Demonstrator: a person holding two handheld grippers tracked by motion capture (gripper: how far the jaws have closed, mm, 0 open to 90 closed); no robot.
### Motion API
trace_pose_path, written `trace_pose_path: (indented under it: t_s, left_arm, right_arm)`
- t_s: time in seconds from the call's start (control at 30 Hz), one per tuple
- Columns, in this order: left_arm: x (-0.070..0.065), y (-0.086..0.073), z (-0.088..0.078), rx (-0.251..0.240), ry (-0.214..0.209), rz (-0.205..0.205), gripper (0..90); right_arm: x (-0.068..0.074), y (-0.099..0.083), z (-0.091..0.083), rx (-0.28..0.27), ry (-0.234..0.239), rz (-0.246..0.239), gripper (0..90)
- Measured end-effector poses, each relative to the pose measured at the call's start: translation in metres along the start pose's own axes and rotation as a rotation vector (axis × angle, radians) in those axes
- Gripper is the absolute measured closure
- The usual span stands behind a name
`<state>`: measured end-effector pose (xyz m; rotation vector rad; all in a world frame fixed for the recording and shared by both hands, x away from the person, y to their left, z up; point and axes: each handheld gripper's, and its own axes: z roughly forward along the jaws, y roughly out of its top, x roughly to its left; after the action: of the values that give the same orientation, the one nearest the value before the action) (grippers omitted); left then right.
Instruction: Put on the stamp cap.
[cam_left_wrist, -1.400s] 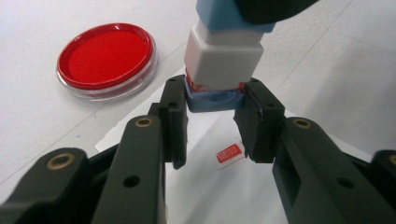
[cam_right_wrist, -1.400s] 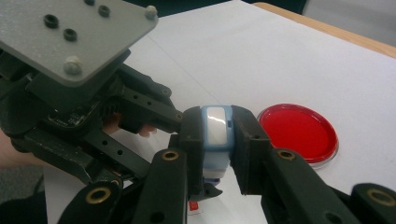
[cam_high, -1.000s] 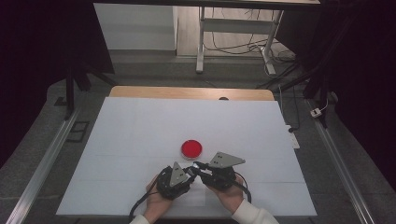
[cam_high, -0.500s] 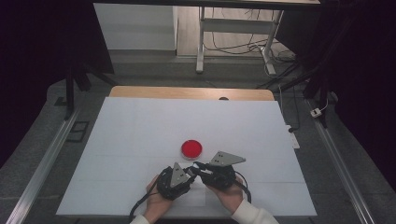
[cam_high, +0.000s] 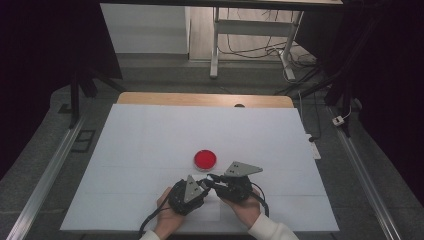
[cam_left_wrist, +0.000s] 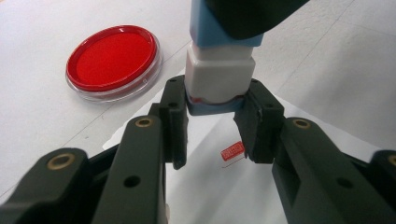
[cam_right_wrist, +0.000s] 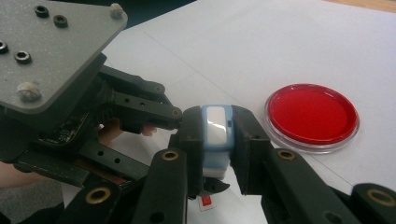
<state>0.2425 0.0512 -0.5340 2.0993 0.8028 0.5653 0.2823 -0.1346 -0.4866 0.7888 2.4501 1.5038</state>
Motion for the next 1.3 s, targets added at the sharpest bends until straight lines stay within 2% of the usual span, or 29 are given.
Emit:
trace_pose_path:
  t_s: [0.23, 0.5, 0.73, 0.87, 1.03, 1.3]
  left_arm:
    - [-0.002, 0.000, -0.001, -0.007, 0.013, 0.019, 64.7]
    - [-0.003, 0.001, -0.003, -0.025, 0.023, 0.024, 64.7]
    - [0.000, 0.000, 0.000, 0.010, -0.010, 0.007, 64.2]
    - [0.002, 0.000, -0.001, 0.018, -0.024, -0.003, 62.8]
    - [0.006, 0.000, -0.002, 0.019, -0.037, -0.023, 57.4]
    - [0.008, 0.000, -0.001, 0.034, -0.044, -0.034, 53.2]
  right_arm:
    - [-0.001, 0.000, 0.001, 0.021, 0.008, 0.009, 75.3]
    - [0.000, -0.001, 0.001, 0.017, 0.011, 0.010, 75.5]
    - [-0.001, 0.000, 0.001, 0.022, 0.012, 0.000, 75.4]
    - [0.000, -0.001, 0.002, 0.022, 0.010, -0.022, 75.4]
    - [0.003, -0.001, 0.002, 0.017, 0.009, -0.054, 75.4]
    - [0.003, -0.001, 0.002, 0.014, 0.017, -0.058, 75.4]
